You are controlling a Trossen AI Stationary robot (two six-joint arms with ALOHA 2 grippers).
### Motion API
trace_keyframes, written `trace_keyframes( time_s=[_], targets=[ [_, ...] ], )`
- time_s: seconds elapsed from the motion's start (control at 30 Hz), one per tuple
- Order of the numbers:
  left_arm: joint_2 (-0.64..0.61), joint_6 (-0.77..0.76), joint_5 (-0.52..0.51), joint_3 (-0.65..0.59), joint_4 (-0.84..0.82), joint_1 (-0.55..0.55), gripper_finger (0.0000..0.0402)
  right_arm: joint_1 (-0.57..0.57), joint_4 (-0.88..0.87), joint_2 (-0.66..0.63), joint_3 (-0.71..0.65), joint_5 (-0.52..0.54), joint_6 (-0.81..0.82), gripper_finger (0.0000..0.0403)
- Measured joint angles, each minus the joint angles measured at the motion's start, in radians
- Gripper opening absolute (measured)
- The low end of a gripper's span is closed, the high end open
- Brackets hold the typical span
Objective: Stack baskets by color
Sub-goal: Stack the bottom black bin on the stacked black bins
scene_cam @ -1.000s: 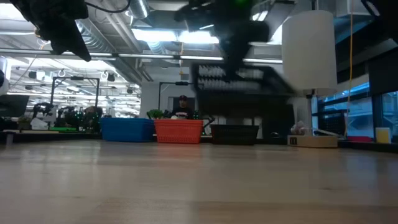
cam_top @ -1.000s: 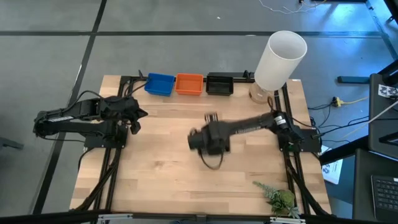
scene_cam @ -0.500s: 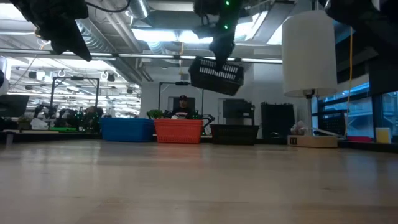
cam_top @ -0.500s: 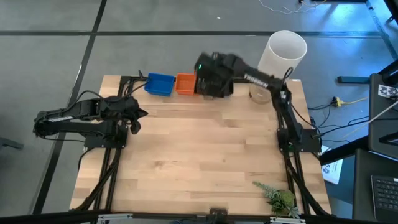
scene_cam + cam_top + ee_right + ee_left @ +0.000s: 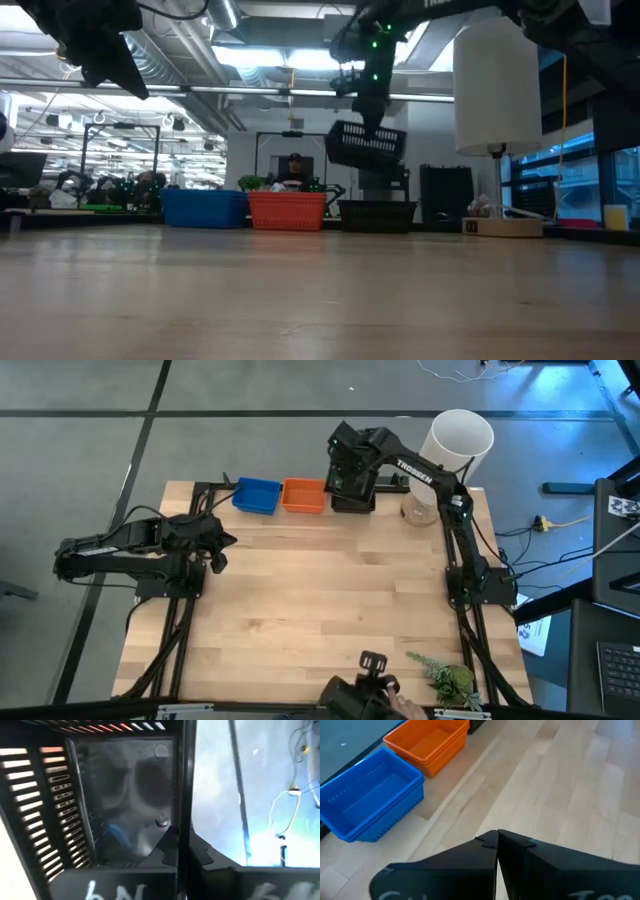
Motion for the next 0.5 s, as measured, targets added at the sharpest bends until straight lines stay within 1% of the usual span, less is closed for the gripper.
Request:
trace_keyframes(
  time_s=[0.13,0.23,0.33,0.5],
  targets=[
    [0.0,0.0,0.0,0.0,0.0,0.0,0.0,-0.004,0.043,0.001,-0.104,0.004,-0.044,0.0],
    [0.0,0.0,0.0,0.0,0.0,0.0,0.0,-0.004,0.096,0.002,-0.165,0.039,-0.061,0.0],
    [0.0,0.0,0.0,0.0,0.0,0.0,0.0,-0.004,0.108,0.002,-0.219,0.041,-0.12,0.0],
    [0.0,0.0,0.0,0.0,0.0,0.0,0.0,-0.003,0.13,0.002,-0.258,0.042,-0.155,0.0002]
  ],
)
